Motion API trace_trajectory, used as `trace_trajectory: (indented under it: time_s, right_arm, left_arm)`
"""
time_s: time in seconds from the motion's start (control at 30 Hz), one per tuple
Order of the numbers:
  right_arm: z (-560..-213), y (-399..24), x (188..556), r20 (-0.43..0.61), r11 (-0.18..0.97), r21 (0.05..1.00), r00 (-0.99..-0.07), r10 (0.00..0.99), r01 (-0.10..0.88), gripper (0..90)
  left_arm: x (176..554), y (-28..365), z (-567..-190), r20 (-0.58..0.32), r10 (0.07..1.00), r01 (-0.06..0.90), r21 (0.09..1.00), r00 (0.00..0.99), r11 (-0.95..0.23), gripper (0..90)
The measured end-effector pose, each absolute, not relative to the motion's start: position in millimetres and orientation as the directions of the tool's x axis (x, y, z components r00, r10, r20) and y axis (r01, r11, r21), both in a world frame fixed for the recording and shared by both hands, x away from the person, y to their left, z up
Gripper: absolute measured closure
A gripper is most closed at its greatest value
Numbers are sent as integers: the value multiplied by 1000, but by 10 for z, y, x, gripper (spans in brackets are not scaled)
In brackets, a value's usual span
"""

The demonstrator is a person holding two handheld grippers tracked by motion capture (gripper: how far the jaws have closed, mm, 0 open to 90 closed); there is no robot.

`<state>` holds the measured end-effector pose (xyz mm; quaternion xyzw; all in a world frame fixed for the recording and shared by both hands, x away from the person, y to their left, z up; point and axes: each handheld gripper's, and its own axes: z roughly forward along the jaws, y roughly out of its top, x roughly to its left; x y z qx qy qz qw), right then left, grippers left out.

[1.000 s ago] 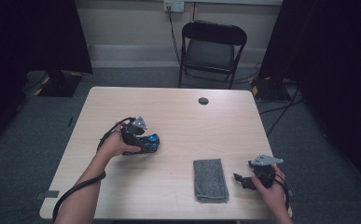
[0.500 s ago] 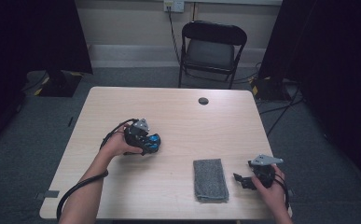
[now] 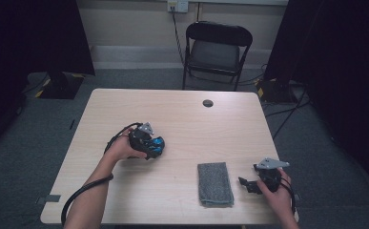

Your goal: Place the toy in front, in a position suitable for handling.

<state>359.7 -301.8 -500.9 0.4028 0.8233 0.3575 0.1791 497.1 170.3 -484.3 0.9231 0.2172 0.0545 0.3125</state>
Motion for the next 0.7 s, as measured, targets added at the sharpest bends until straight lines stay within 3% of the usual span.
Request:
trace_trajectory:
  time_s: [0.7]
  right_arm:
    - [-5009, -3018, 3597, -7, 420, 733, -612, 791, 535, 130]
  left_arm:
    - [4976, 1640, -4827, -27, 432, 368, 572, 902, -733, 157]
